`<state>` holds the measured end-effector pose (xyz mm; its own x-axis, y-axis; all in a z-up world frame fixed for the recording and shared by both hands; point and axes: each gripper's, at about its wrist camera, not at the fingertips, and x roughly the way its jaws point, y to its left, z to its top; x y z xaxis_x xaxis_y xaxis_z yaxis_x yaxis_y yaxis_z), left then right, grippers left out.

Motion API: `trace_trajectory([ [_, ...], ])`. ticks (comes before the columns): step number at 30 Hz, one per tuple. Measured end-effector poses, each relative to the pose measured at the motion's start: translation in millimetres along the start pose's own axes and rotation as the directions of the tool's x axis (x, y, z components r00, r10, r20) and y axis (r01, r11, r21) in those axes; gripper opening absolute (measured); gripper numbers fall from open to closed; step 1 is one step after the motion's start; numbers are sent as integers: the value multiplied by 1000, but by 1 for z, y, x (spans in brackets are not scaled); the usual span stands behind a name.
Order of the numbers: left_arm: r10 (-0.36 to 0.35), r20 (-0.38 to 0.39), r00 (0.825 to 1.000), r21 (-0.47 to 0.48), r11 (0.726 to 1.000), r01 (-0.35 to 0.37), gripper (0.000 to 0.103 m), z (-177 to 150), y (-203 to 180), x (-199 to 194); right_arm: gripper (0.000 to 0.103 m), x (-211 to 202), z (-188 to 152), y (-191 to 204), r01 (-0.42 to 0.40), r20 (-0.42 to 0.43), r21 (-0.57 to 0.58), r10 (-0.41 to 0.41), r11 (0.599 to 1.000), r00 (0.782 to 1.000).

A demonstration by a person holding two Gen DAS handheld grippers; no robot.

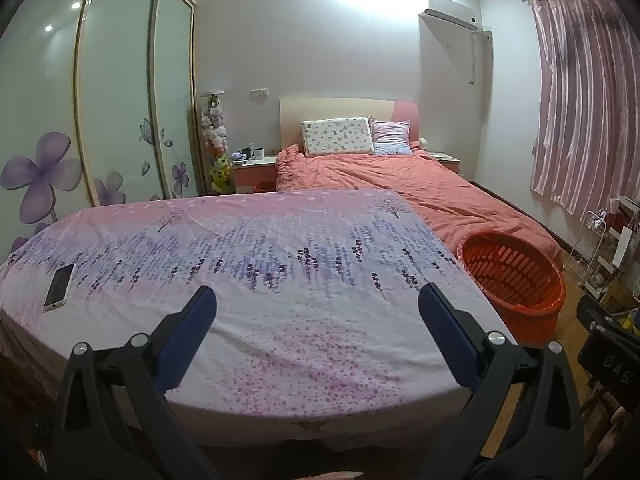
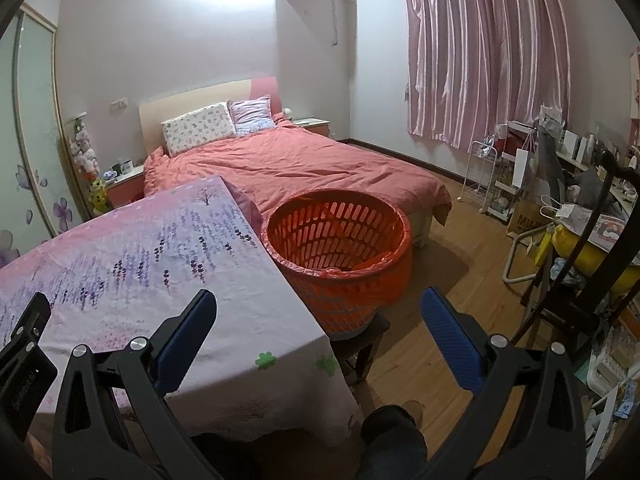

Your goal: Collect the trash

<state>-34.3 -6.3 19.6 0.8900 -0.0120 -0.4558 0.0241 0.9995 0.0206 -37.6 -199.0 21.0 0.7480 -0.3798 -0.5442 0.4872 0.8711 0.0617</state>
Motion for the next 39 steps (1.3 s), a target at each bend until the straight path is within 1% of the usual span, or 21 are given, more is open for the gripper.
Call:
trace_trajectory([
  [39,-5,-21,1000,-7,1000,5,99,-6,1,4,101,-1,-1,2,1,-5,-6,-1,1000,1000],
])
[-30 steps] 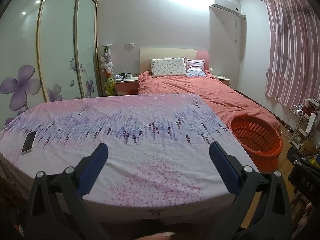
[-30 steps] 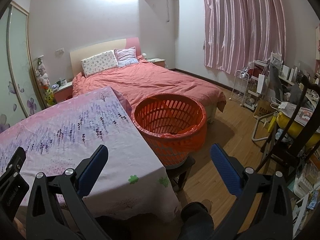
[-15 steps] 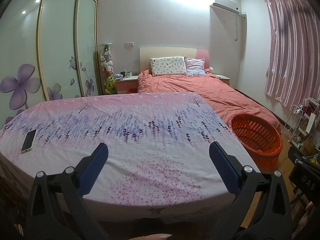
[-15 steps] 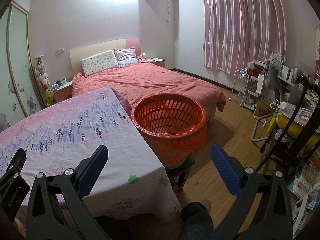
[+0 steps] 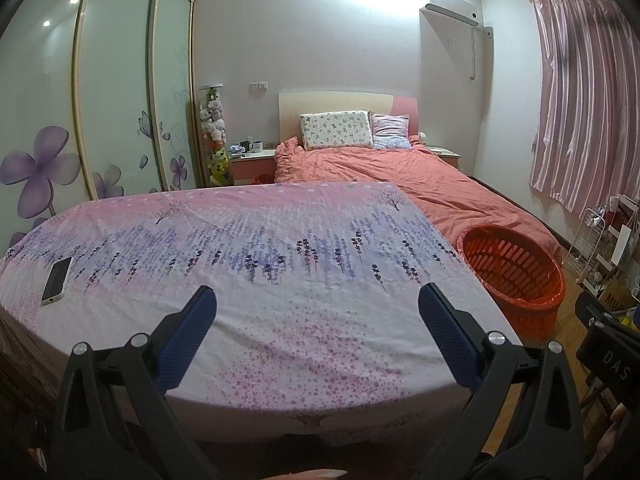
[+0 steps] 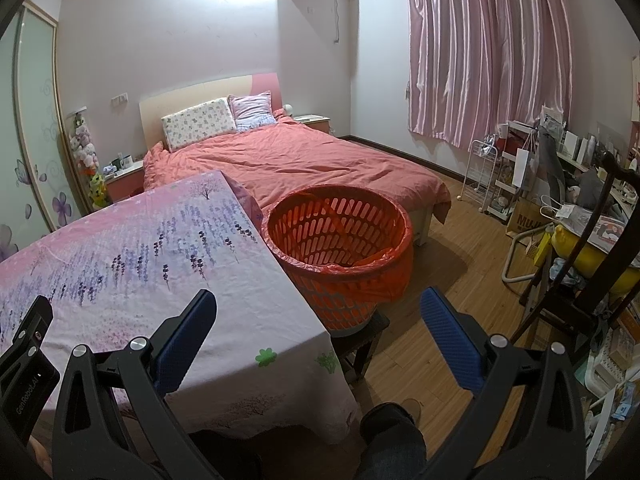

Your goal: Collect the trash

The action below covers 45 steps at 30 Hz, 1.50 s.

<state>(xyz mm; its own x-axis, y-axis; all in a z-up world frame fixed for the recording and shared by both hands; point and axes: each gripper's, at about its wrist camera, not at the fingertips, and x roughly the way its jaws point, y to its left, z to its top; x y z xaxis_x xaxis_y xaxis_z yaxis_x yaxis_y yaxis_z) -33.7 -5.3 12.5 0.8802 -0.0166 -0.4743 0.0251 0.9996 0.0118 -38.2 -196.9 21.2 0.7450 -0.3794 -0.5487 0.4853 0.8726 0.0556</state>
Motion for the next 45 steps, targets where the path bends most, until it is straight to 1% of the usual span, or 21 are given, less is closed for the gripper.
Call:
trace_trajectory([
  [45,1,-6,1000,2,1000,-1,99,-2,0,2,101,0,-1,-4,0,-7,-5,0,1000,1000],
])
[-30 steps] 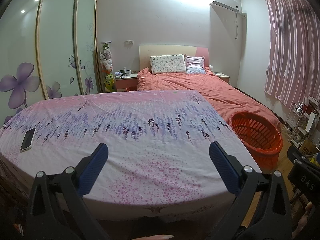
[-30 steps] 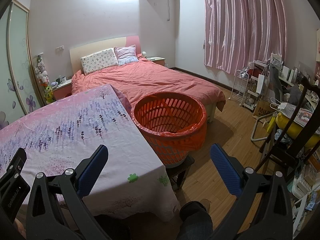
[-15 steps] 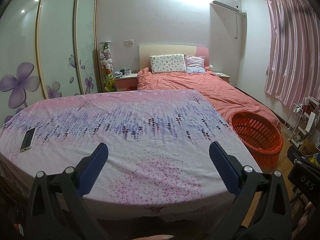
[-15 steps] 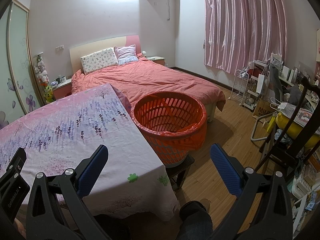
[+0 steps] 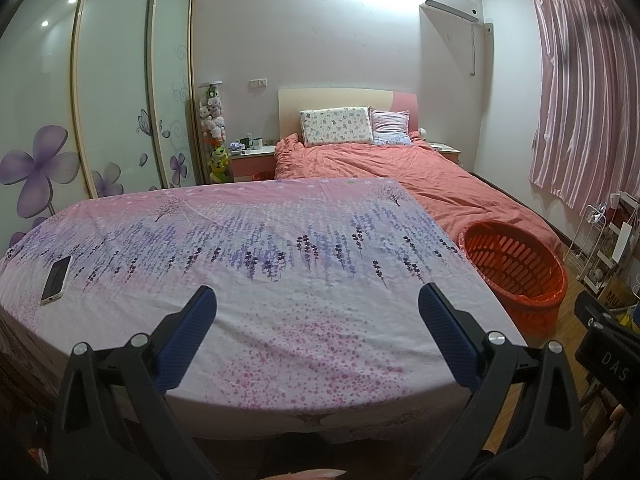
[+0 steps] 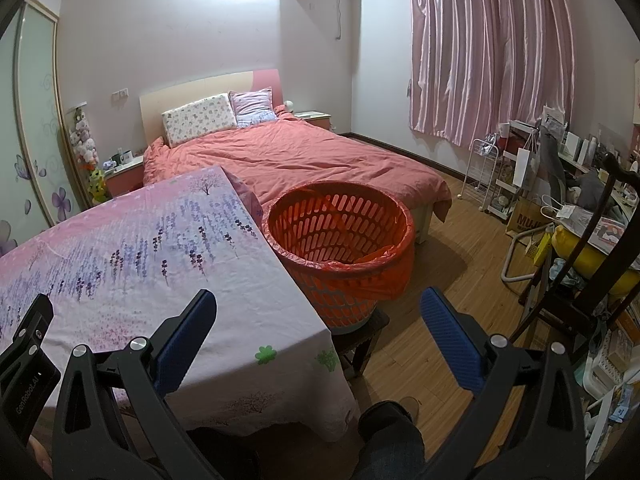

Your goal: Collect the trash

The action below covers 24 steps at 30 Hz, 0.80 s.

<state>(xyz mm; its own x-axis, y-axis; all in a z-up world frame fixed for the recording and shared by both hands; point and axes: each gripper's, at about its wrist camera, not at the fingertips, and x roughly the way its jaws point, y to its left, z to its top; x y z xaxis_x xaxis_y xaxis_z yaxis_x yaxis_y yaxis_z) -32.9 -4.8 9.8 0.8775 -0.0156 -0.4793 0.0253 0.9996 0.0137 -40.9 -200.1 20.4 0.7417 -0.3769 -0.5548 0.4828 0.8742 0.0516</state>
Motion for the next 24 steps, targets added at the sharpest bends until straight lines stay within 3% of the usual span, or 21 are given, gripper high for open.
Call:
trace_trajectory([
  [24,0,-4,1000,1,1000,0,99,-2,2,1,101,1,-2,-2,0,-5,-4,0,1000,1000],
])
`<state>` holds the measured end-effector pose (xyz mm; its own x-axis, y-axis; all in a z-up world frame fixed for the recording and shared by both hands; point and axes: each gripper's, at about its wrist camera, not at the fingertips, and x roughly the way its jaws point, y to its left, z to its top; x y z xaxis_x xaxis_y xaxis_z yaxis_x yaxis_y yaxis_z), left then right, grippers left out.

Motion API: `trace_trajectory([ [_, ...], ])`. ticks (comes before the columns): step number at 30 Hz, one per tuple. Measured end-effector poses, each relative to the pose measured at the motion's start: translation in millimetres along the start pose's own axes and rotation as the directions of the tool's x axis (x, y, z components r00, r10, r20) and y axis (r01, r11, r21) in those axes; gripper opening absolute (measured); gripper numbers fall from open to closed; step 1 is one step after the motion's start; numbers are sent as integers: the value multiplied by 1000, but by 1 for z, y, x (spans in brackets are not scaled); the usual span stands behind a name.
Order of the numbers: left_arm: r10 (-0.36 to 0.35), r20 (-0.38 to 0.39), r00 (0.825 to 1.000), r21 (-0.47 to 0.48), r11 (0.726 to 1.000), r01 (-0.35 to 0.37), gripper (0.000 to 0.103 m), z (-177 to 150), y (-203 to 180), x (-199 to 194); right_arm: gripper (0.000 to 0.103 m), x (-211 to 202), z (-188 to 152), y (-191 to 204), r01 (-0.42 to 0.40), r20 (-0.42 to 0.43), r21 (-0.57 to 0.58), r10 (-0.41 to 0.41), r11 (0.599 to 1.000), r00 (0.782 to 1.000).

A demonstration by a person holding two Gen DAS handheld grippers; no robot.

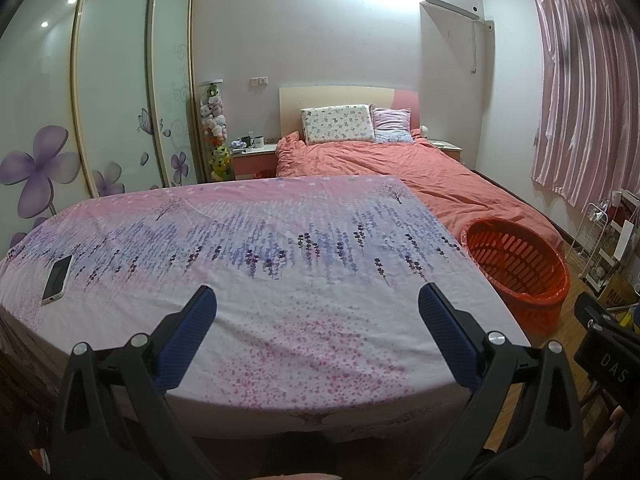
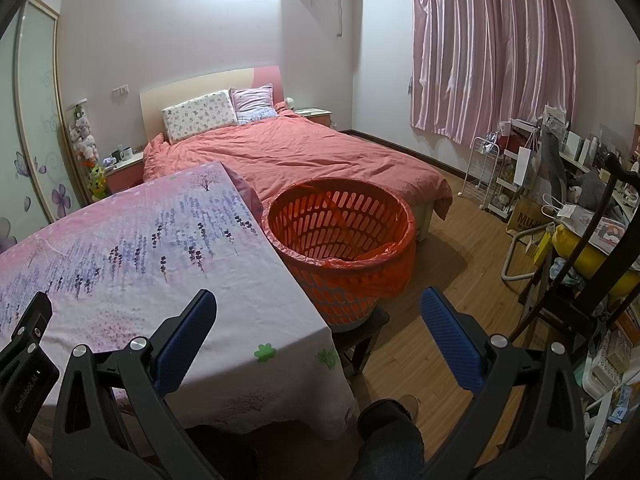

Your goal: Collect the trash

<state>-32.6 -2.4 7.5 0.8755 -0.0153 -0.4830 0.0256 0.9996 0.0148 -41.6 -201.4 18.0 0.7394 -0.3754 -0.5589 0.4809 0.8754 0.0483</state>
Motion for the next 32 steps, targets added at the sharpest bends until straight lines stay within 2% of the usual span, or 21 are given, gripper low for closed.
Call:
trace_trajectory([
  [32,0,-6,1000,0,1000,0,99,-2,5,1,101,3,1,2,1,-4,-3,-1,1000,1000],
])
